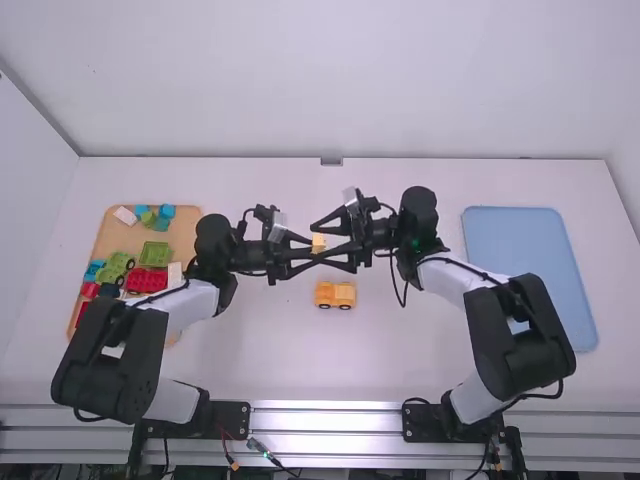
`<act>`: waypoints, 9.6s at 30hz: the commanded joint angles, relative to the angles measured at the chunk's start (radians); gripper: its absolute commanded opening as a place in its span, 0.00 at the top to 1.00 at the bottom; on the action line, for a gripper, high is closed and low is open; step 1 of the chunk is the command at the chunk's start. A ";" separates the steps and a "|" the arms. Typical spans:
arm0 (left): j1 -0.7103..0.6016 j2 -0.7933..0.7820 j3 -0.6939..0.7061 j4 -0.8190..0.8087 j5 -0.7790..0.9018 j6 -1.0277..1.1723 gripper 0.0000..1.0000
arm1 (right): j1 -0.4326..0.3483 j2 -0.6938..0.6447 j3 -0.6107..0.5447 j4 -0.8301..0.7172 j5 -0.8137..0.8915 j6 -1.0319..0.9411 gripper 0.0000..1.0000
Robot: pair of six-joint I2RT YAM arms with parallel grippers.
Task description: Assemble lego blocks to make yellow taxi
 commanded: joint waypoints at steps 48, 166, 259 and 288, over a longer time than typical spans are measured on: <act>0.177 -0.019 0.302 -1.213 -0.702 0.205 0.01 | 0.147 -0.014 0.449 -1.445 1.064 -0.636 1.00; -0.008 0.010 0.545 -1.602 -1.028 0.875 0.01 | -0.214 -0.288 0.130 -1.322 0.887 -0.895 0.01; -0.242 0.350 0.448 -1.468 -1.181 -0.536 0.95 | -0.453 -0.299 -0.009 -1.378 0.335 -1.350 0.01; -0.242 0.350 0.448 -1.582 -1.232 -1.782 0.94 | -0.453 -0.299 -0.009 -1.378 0.317 -1.350 0.01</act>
